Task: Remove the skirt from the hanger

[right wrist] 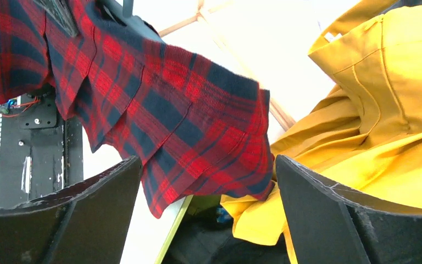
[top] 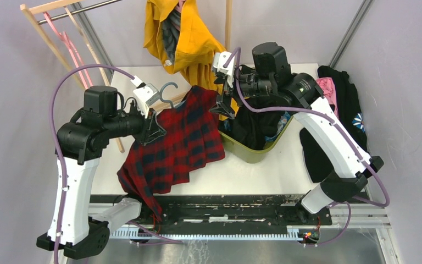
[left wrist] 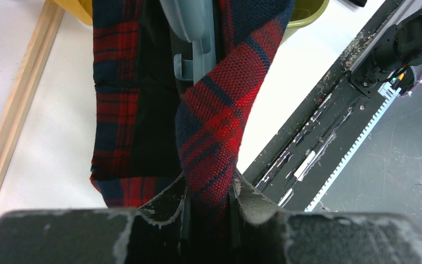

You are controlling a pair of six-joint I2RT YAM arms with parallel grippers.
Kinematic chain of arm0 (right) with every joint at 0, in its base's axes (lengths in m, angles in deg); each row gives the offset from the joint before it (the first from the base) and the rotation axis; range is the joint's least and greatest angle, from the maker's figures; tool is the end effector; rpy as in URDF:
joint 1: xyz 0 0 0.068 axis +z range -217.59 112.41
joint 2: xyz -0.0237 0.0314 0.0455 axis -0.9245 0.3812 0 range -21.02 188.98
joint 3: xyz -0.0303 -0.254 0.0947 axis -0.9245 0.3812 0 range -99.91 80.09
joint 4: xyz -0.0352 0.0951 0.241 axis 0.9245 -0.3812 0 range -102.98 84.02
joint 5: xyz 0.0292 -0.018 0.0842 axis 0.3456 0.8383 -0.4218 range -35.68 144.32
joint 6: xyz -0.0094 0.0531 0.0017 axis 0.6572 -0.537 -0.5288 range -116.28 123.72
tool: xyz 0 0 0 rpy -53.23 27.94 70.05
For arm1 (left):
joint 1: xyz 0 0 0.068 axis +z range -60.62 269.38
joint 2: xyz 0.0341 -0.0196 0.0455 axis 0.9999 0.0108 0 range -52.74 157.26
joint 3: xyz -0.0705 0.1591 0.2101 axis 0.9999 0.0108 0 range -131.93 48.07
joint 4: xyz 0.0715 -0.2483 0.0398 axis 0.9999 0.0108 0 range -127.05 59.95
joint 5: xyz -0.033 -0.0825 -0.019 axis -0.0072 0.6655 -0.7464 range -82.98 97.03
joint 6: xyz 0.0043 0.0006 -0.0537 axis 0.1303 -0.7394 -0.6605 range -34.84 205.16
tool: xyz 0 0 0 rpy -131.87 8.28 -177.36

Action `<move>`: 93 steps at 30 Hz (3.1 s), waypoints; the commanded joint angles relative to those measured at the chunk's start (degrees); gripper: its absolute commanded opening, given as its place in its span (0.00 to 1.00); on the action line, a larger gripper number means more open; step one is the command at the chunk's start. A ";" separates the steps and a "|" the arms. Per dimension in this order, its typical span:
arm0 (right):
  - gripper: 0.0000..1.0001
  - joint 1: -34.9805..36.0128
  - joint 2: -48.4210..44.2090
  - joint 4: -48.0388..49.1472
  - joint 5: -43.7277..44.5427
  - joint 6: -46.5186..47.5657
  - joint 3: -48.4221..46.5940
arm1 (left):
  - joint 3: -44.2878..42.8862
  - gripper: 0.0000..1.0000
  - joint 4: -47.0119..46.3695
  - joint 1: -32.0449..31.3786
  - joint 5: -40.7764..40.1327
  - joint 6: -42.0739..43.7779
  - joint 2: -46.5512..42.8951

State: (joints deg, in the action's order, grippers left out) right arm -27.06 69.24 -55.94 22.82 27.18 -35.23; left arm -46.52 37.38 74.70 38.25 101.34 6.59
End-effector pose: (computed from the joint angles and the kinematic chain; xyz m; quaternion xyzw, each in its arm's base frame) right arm 0.2253 0.2172 0.4916 -0.5537 0.6106 0.3032 0.4782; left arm 0.1227 -0.0512 0.4650 0.3427 0.8078 -0.2377 0.4165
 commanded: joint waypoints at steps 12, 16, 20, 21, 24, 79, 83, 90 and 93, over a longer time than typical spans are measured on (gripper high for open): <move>1.00 0.32 9.14 10.95 -1.72 -3.65 -4.40 | -4.79 0.03 -5.82 -0.45 6.01 0.12 0.16; 1.00 0.30 11.91 11.81 -2.80 -4.91 -7.28 | -5.24 0.03 -6.25 -0.82 6.69 0.18 0.35; 1.00 0.44 13.98 16.93 -4.73 -12.79 -7.60 | -6.30 0.03 -6.63 -1.35 6.52 0.40 0.83; 0.99 0.49 14.36 17.91 -6.38 -14.36 -7.32 | -6.43 0.03 -6.85 -1.36 6.22 0.59 0.92; 1.00 0.99 14.45 21.55 -9.38 -19.44 -2.80 | -6.57 0.03 -7.49 -1.56 5.68 1.08 1.37; 0.01 3.63 9.79 0.07 34.12 9.19 3.09 | 9.37 0.65 -50.88 -3.52 3.69 -22.76 -4.92; 0.01 3.74 7.59 -0.97 33.07 9.76 2.89 | 10.83 0.64 -47.65 -3.53 3.48 -18.10 -2.92; 0.01 5.85 1.72 -4.47 28.20 12.03 3.38 | 11.42 0.50 -45.45 -3.43 1.79 -6.22 6.57; 0.01 5.87 -0.76 -5.42 27.00 12.96 4.31 | 10.96 0.48 -48.22 -3.43 3.14 -5.83 9.08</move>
State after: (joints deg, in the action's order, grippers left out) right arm -21.35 75.84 -62.52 52.32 37.61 -29.90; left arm -35.22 -7.79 71.25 40.39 90.00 13.21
